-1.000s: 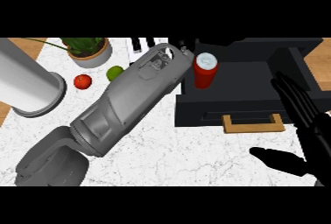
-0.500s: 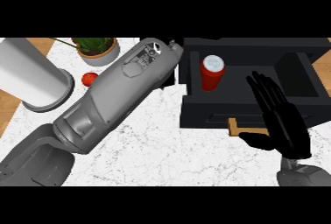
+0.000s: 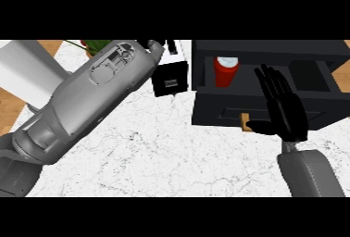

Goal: Pick up the can, place it into the drawer and close the drawer

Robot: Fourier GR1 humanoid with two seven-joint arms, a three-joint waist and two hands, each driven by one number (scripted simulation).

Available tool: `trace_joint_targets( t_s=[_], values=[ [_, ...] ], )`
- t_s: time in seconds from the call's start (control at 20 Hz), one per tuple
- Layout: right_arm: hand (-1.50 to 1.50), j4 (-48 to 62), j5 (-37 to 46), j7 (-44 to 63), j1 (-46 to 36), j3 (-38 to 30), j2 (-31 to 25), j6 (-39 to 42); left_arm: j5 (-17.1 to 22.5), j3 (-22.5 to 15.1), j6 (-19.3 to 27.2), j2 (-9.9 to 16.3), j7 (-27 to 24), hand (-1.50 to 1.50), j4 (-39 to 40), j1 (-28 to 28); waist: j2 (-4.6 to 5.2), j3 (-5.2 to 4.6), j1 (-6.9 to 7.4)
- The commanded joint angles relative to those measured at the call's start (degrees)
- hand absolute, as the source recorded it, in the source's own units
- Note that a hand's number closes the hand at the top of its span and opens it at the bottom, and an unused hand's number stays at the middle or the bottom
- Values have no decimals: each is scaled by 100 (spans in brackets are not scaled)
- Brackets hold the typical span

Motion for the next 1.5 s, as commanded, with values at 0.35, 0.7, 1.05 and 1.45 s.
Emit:
trace_joint_targets(
  t_s=[0.35, 0.7, 1.05, 1.45],
  values=[
    [-150, 2525, 671, -33, -1172, -354, 261, -1333, -132, 29, -321, 901, 445, -150, -1190, 807, 138, 92, 133],
    [-150, 3898, 451, -290, -2480, -905, 171, -1966, -330, 72, -190, 1084, 639, -150, -1663, 1164, 158, 96, 95],
    [-150, 5105, 625, -123, -3556, -1227, -53, -2357, -328, 146, -439, 1403, 605, -150, -2312, 1806, 213, 94, 215],
    [-150, 5976, 650, -146, -4290, -1458, -178, -2733, -612, 97, -99, 1407, 631, -150, -2858, 2247, 250, 98, 283]
  ],
)
